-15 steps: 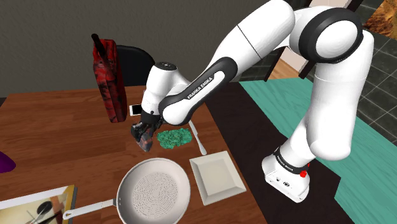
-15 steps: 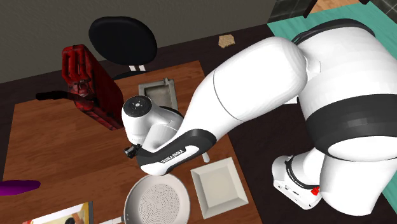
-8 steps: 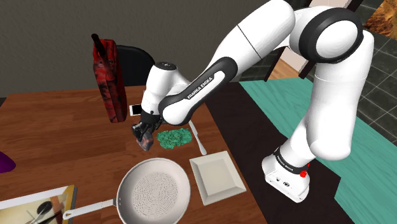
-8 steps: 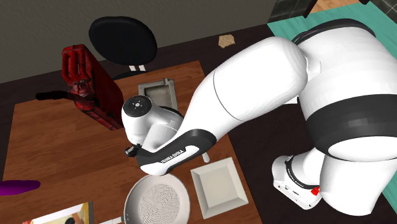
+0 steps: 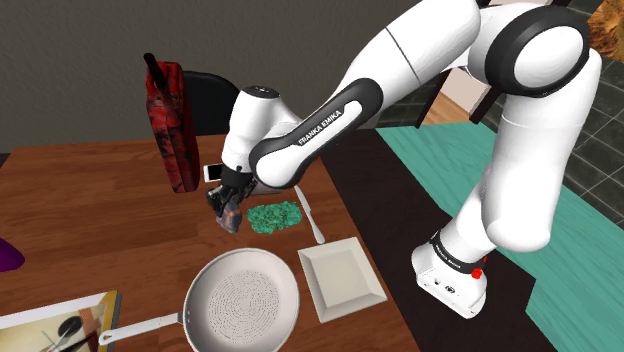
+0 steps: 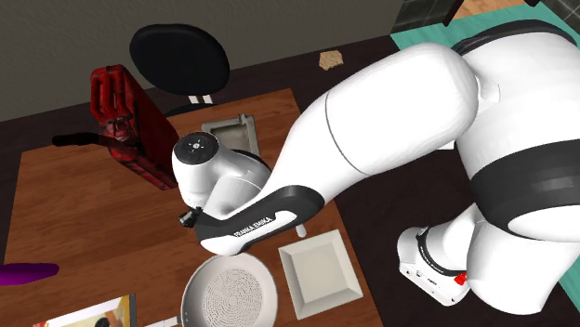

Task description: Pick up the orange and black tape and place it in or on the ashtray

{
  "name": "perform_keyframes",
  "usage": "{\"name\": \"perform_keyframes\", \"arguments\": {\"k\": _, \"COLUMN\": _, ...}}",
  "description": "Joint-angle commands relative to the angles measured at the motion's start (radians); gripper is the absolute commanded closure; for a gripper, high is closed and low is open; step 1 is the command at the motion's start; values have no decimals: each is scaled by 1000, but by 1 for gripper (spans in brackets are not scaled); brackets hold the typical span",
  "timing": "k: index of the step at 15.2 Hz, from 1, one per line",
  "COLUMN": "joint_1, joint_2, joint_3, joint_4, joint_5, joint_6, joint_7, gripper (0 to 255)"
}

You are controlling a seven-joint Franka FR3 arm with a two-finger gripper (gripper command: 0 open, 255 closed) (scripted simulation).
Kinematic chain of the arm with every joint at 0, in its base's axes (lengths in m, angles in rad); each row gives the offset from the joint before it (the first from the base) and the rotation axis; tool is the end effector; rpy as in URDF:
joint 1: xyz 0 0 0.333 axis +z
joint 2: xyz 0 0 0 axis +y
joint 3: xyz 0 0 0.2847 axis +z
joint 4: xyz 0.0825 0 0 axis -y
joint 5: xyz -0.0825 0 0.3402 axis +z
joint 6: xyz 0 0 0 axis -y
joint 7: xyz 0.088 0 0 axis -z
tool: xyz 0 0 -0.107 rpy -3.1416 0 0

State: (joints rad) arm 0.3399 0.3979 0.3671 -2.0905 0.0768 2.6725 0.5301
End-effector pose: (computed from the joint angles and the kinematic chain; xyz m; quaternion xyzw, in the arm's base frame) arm 0.4360 0.3617 0.2682 -0.9902 -0.0351 -0.0321 0.1317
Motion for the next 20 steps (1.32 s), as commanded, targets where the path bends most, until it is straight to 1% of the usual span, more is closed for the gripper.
{"name": "perform_keyframes", "arguments": {"k": 1, "joint_1": -3, "joint_2": -19, "joint_3": 4, "joint_4": 5, "joint_5": 5, "joint_6": -24, "joint_7": 1, "gripper": 255}}
{"name": "perform_keyframes", "arguments": {"k": 17, "joint_1": -30, "joint_2": -162, "joint_3": 30, "joint_4": 50, "joint_5": 50, "joint_6": -205, "joint_7": -4, "gripper": 255}}
{"name": "perform_keyframes", "arguments": {"k": 20, "joint_1": -78, "joint_2": -156, "joint_3": 13, "joint_4": 69, "joint_5": 70, "joint_6": -230, "joint_7": -81, "gripper": 255}}
